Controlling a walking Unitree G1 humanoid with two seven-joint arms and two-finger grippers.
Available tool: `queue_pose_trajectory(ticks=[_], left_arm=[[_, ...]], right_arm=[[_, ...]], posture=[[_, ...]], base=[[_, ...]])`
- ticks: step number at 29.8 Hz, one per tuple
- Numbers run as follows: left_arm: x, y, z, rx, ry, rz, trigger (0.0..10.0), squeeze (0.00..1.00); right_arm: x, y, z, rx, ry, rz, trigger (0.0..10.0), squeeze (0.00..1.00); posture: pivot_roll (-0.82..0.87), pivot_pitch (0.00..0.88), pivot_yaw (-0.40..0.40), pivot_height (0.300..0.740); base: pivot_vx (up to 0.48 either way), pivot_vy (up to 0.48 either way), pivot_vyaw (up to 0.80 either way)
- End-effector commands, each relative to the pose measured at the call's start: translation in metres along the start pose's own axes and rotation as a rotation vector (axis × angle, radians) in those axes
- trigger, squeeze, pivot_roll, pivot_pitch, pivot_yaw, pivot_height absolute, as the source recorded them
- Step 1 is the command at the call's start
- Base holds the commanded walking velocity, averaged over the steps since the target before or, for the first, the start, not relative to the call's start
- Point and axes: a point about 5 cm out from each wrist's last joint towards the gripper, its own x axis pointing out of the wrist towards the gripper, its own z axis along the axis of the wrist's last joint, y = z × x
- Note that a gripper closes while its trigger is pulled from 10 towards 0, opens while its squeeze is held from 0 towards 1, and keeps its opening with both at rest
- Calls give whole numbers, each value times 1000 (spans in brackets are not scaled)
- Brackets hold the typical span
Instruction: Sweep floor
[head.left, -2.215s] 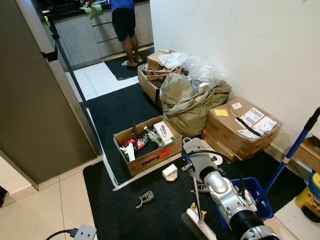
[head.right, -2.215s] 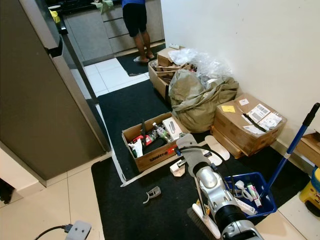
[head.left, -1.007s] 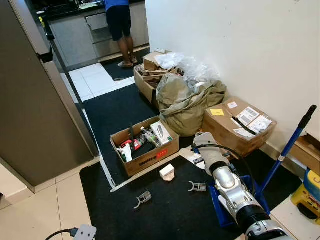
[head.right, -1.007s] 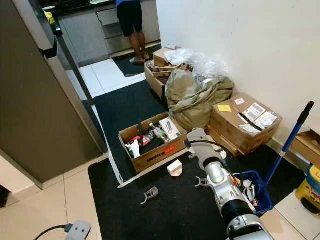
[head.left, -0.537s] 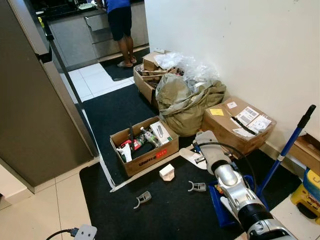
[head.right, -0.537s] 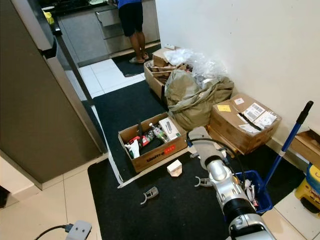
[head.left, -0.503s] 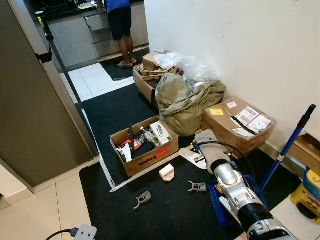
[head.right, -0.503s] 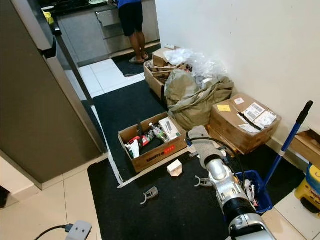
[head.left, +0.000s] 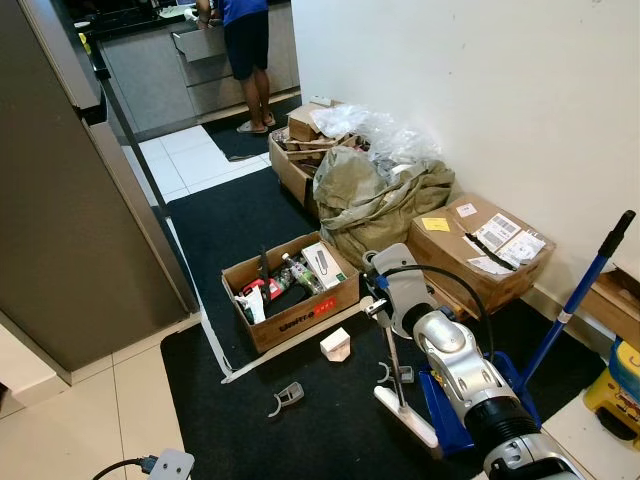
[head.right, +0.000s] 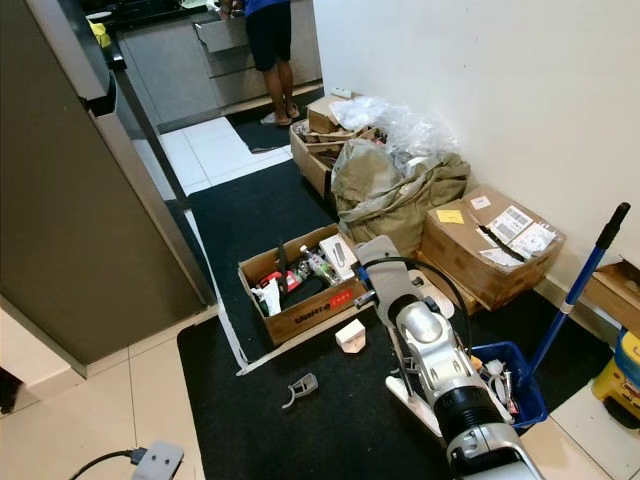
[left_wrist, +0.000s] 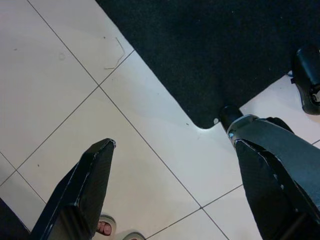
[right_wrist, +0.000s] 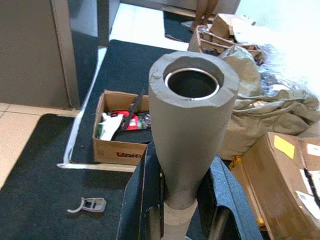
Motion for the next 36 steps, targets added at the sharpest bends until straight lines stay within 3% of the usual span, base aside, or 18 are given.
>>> queue_pose_trajectory(ticks=[1,9,12,14,17,20,36], left_arm=[[-1,6,-4,5,20,10,10000,0],[-1,5,-4,-3,23,13,10000,0],[-1,5,-4,-2,23,14,10000,0],[-1,5,-4,-2,23,14,10000,0],[-1,5,-4,-3,23,16,10000,0],[-1,5,-4,-4,22,18,10000,0],[-1,6,-2,49,28,9,10000,0]], right_arm=[[3,3,10,6,-20,12,10000,0],[3,7,13,99,-16,40,10000,0],[3,21,16,178,-42,127,10000,0],[3,21,16,178,-42,127,10000,0],[0,41,17,208,-71,232,10000,0],[0,47,17,223,-75,257,10000,0],[3,45,19,301,-67,197,10000,0]], posture=[[-23,20,96,740],[-25,17,96,740],[-25,16,94,740],[-25,16,94,740],[-17,14,90,740],[-17,14,90,740],[-19,9,87,740]], base=[[0,0,0],[0,0,0],[0,0,0],[0,0,0],[0,0,779],[0,0,746],[90,0,92]])
